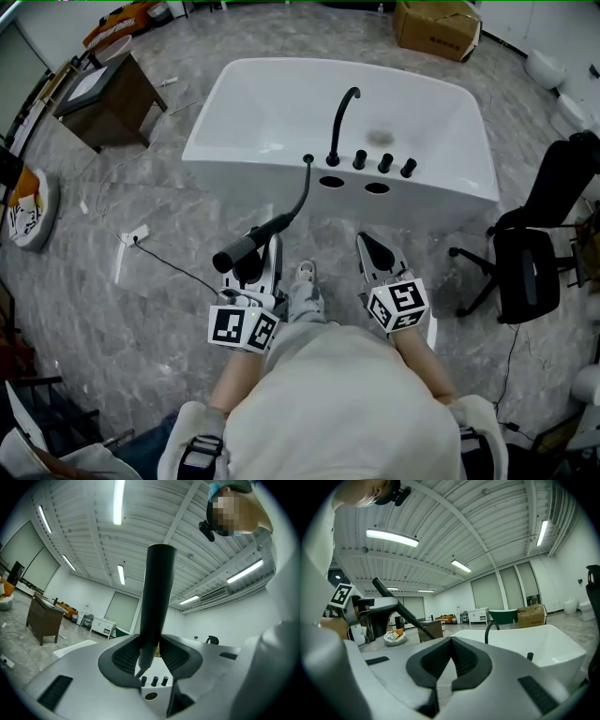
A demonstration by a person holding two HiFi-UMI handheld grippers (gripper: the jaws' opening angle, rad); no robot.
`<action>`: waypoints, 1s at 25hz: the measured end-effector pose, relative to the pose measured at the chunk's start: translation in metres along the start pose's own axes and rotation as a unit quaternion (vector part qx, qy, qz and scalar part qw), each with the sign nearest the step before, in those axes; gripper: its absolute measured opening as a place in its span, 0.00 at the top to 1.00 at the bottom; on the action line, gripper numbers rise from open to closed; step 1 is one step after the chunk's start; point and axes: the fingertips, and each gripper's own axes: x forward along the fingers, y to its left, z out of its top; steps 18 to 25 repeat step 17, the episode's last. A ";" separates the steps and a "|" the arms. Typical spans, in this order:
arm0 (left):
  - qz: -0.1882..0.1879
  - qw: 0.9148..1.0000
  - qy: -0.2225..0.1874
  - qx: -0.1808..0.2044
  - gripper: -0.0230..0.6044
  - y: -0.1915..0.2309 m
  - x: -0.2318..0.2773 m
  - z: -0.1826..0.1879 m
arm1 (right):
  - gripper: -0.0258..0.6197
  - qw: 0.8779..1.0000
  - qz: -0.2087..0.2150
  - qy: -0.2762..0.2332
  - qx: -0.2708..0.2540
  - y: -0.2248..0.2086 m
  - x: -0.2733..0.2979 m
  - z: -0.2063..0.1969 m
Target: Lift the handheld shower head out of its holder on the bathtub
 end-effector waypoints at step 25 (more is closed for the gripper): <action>0.007 1.000 0.005 -0.004 0.74 0.006 0.003 -0.001 | 0.93 1.000 -0.014 -0.007 0.001 -0.005 0.002 0.003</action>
